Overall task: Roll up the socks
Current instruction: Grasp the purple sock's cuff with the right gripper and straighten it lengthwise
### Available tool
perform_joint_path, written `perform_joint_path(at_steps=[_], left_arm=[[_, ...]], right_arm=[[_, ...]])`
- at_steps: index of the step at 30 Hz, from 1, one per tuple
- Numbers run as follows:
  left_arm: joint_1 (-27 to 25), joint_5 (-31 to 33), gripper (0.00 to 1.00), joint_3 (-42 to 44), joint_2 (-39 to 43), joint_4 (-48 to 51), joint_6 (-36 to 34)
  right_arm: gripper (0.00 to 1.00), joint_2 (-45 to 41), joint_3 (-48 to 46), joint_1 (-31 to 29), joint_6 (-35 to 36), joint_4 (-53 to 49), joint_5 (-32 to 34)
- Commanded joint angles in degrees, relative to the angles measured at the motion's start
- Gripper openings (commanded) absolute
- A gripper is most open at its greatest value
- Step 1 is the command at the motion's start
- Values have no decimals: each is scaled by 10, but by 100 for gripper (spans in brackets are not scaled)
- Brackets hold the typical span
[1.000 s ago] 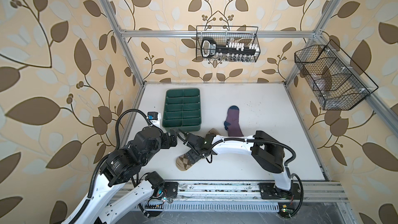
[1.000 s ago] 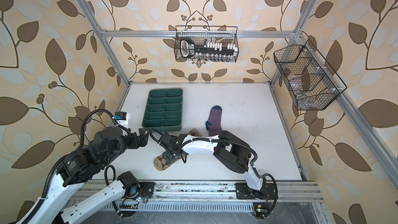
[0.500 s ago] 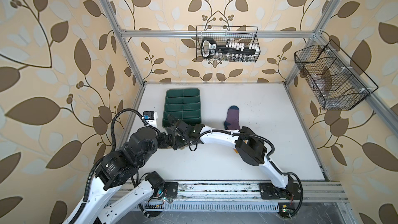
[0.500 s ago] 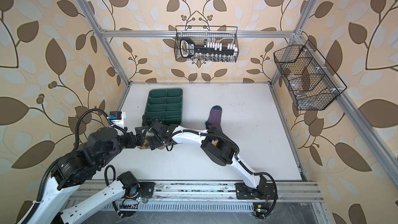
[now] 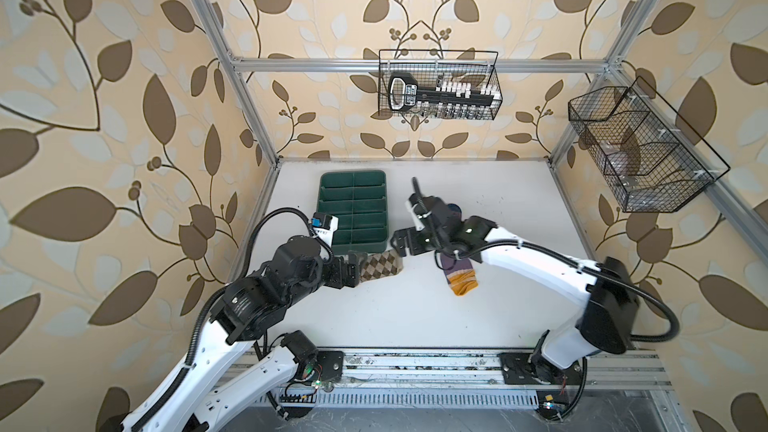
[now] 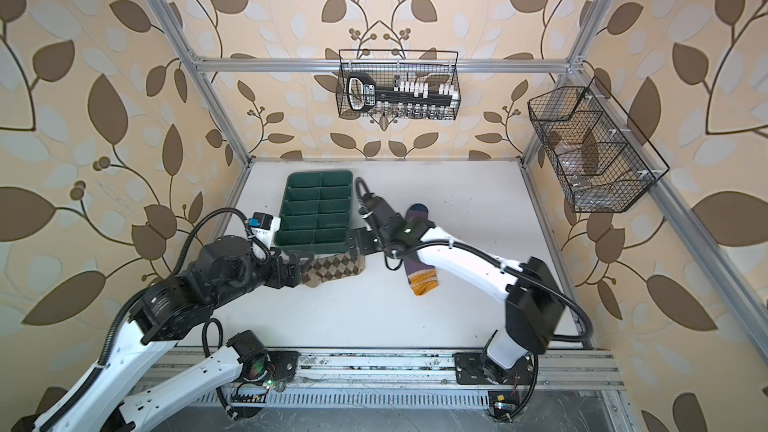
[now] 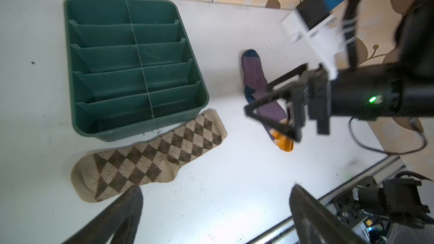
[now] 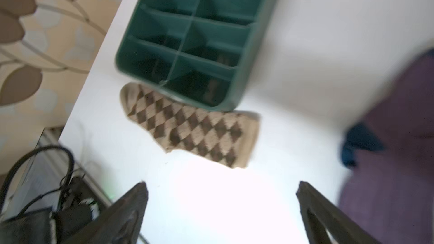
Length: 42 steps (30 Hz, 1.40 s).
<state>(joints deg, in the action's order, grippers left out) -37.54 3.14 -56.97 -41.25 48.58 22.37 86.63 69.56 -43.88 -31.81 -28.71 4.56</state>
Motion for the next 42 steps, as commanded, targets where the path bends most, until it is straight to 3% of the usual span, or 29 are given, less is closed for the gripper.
perform_joint_path(at_steps=[1, 5, 9, 16, 19, 23, 28, 31, 37, 42], left_arm=[[-4, -61, 97, 19, -46, -52, 10], [-5, -100, 87, 36, -103, -93, 27], [-10, -108, 83, 42, -145, -123, 33], [-19, -109, 79, 41, -193, -147, 48], [-20, -100, 80, 47, -194, -150, 58], [-21, -79, 81, 39, -182, -134, 48], [-21, -31, 85, 15, -162, -101, -2], [-21, -21, 88, 9, -148, -100, -42], [-21, -46, 91, 21, -111, -135, -123], [-21, -59, 91, 84, -34, -221, -155]], right_arm=[[100, -29, -105, 61, 7, -68, 46], [98, -81, -210, 145, 6, -26, 12], [95, -86, -262, 194, 3, 15, 2], [80, -21, -285, 211, -2, 78, -42], [70, -6, -287, 193, -9, 84, -46], [65, -11, -303, 138, -40, 90, -40], [64, -7, -323, 35, -105, 127, -48], [68, -10, -296, -5, -102, 96, -24], [85, -109, -202, 3, 16, -36, 78], [90, -202, -167, -51, 158, -72, 202]])
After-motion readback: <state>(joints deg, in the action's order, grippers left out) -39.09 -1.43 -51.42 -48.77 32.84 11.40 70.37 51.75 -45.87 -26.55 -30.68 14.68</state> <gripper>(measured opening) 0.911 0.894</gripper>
